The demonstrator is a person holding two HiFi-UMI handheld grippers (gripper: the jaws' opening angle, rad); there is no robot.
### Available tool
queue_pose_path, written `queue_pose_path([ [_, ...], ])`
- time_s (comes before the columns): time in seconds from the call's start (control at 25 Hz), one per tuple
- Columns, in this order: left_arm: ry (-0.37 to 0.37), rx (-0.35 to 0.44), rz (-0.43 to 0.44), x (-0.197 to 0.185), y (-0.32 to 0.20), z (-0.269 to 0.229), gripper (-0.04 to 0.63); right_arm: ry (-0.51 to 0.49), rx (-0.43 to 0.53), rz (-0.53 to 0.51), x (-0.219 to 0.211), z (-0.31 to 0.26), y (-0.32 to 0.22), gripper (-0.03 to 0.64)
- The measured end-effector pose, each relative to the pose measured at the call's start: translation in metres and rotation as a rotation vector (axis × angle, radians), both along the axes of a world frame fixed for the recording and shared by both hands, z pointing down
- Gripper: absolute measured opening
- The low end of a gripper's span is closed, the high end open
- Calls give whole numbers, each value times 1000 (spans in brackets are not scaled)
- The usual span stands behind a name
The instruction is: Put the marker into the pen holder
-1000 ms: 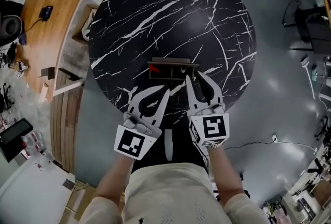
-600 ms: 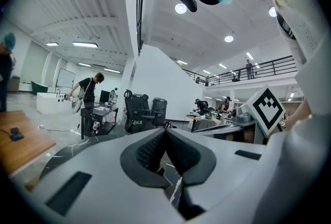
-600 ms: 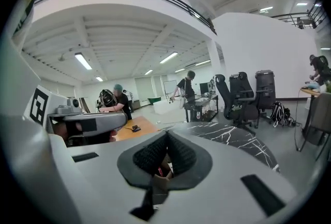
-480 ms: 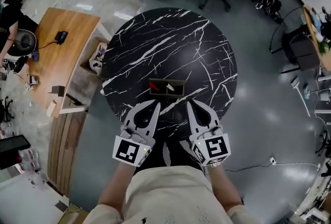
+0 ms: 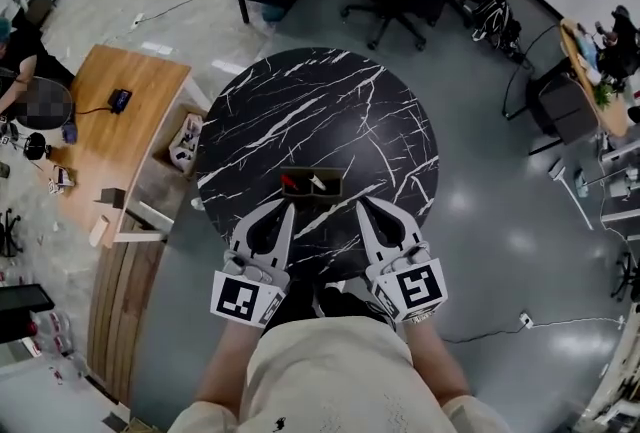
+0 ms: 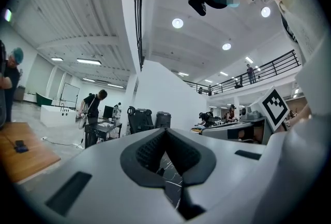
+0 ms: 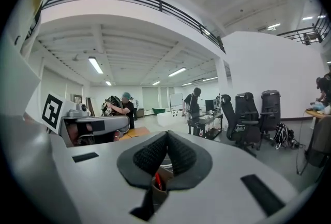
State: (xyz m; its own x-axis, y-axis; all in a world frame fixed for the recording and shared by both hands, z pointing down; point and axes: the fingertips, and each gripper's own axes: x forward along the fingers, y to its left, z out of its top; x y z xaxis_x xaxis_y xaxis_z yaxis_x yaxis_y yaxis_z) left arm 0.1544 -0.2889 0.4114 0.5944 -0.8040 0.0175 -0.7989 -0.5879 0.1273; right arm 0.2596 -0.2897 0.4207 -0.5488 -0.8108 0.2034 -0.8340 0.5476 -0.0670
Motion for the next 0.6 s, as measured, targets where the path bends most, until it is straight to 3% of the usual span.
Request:
queue_pose_path([
  [0.6,-23,-6,-18,-8,8,6,9,16,-27,-30,-15,11,7,17],
])
